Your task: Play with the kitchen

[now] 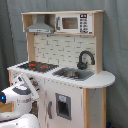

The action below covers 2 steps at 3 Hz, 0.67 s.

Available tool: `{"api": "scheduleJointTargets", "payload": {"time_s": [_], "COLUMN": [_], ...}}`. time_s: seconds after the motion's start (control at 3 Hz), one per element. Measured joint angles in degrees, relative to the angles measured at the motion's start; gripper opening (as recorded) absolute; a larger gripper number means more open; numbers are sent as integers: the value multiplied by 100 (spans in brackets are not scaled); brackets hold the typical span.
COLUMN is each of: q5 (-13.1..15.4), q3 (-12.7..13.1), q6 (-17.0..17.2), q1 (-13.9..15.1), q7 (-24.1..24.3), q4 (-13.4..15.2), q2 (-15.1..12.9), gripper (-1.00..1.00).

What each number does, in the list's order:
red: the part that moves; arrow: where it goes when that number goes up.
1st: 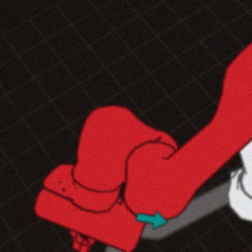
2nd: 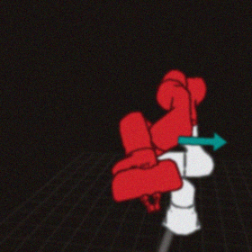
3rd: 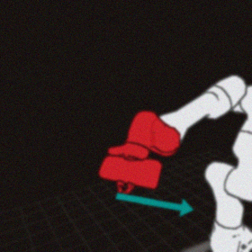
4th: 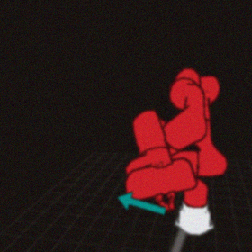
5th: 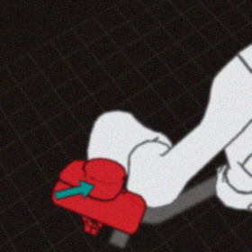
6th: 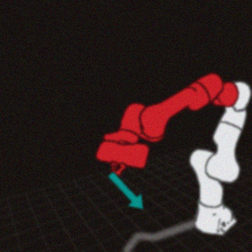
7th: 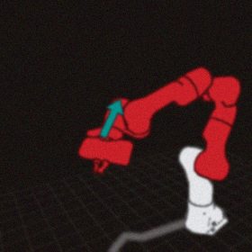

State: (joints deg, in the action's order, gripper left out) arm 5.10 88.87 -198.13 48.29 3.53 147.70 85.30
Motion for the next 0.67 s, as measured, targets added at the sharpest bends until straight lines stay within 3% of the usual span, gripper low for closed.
{"api": "scheduleJointTargets", "payload": {"time_s": [0.67], "q5": [11], "q3": [-6], "q6": [73], "q1": [-16], "q7": [-1181], "q4": [-3], "q2": [0], "gripper": [-100]}}
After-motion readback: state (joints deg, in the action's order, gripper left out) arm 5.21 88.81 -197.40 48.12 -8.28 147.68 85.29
